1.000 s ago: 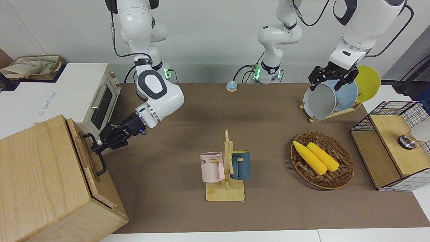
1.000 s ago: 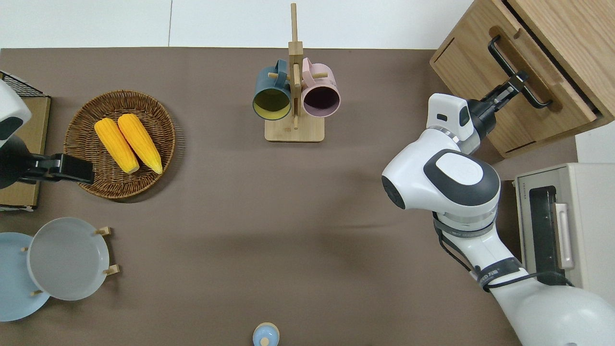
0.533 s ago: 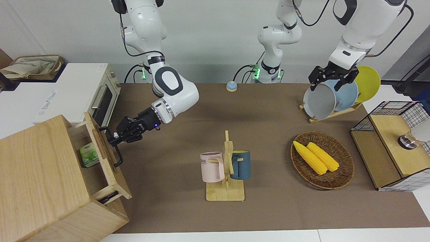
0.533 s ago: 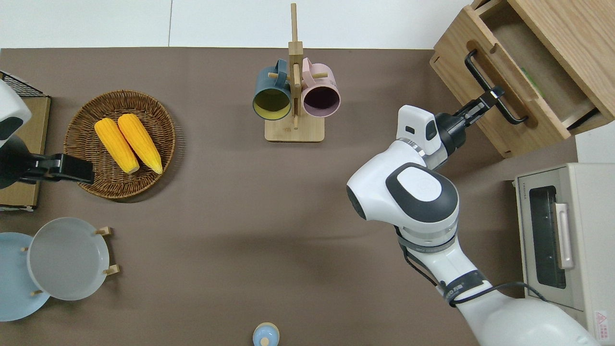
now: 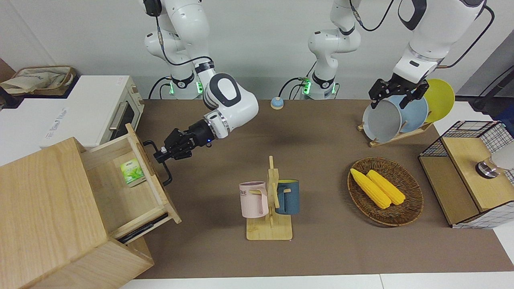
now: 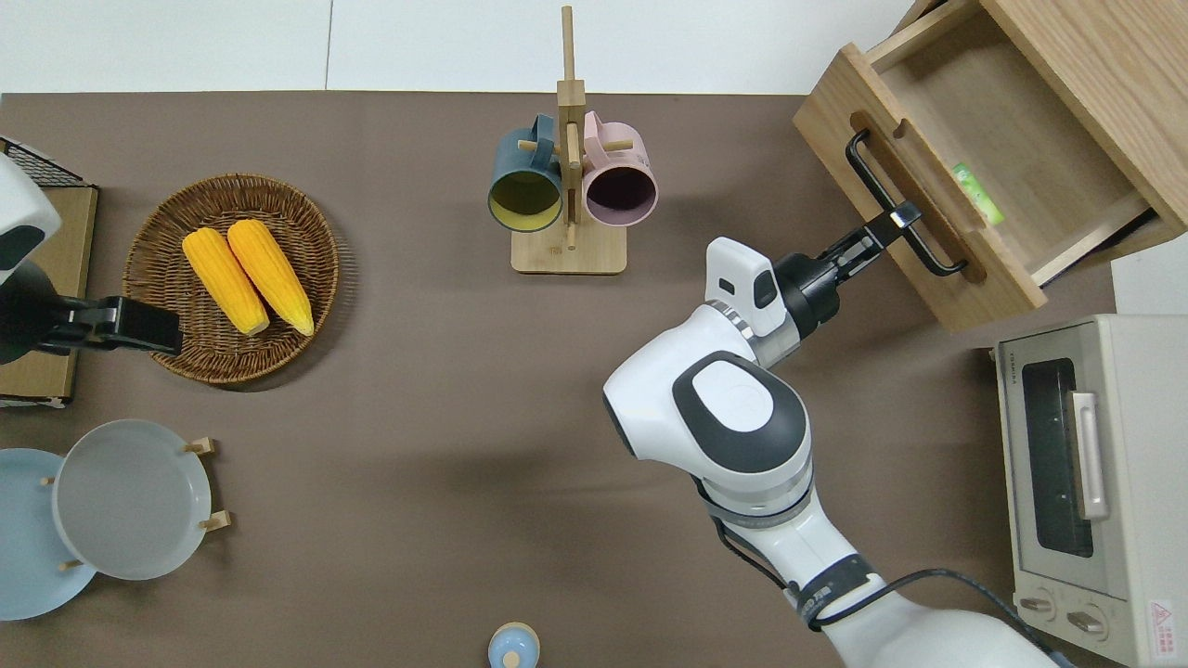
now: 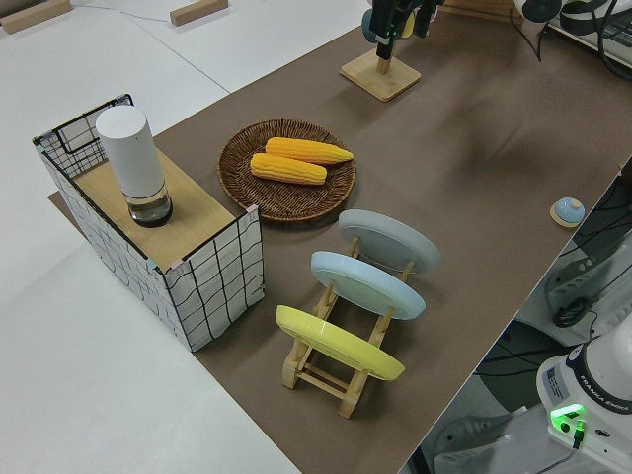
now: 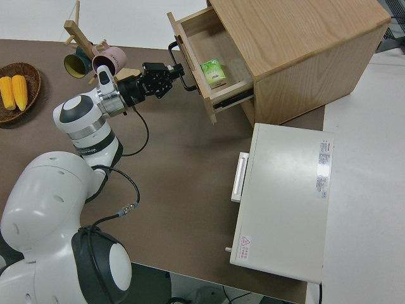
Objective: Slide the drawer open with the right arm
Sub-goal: 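Pull the drawer handle toward the robot with the right gripper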
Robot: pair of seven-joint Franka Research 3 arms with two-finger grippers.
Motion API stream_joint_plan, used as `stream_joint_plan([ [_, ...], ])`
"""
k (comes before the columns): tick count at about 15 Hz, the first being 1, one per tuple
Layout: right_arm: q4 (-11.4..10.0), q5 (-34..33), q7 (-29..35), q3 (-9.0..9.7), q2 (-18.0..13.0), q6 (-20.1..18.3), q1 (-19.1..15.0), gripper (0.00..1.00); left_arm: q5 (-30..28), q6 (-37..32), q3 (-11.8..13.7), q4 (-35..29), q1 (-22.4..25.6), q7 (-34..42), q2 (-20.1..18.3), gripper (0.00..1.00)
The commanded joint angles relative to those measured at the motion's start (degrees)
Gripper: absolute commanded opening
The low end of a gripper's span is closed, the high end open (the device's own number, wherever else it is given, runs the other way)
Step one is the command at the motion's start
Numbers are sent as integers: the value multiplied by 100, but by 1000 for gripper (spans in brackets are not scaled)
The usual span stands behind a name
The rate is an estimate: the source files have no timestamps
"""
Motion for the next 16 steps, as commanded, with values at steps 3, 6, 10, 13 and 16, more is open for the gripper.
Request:
stream_joint_plan([
  [3,154,432,-115,33,77,-424,650,0,98,-113,-37,140,22,56,65,993],
  [6,197,590,-115,33,182,-776,957,0,98,-113,-37,149,22,56,65,993],
  [10,250,679,-106,33,296,-1050,1160,0,98,-113,-37,149,22,56,65,993],
  [13,250,688,-98,33,314,-1050,1204,0,98,-113,-37,140,22,56,65,993],
  [16,259,679,-54,33,332,-1041,1222,276,98,-113,-37,149,22,56,65,993],
])
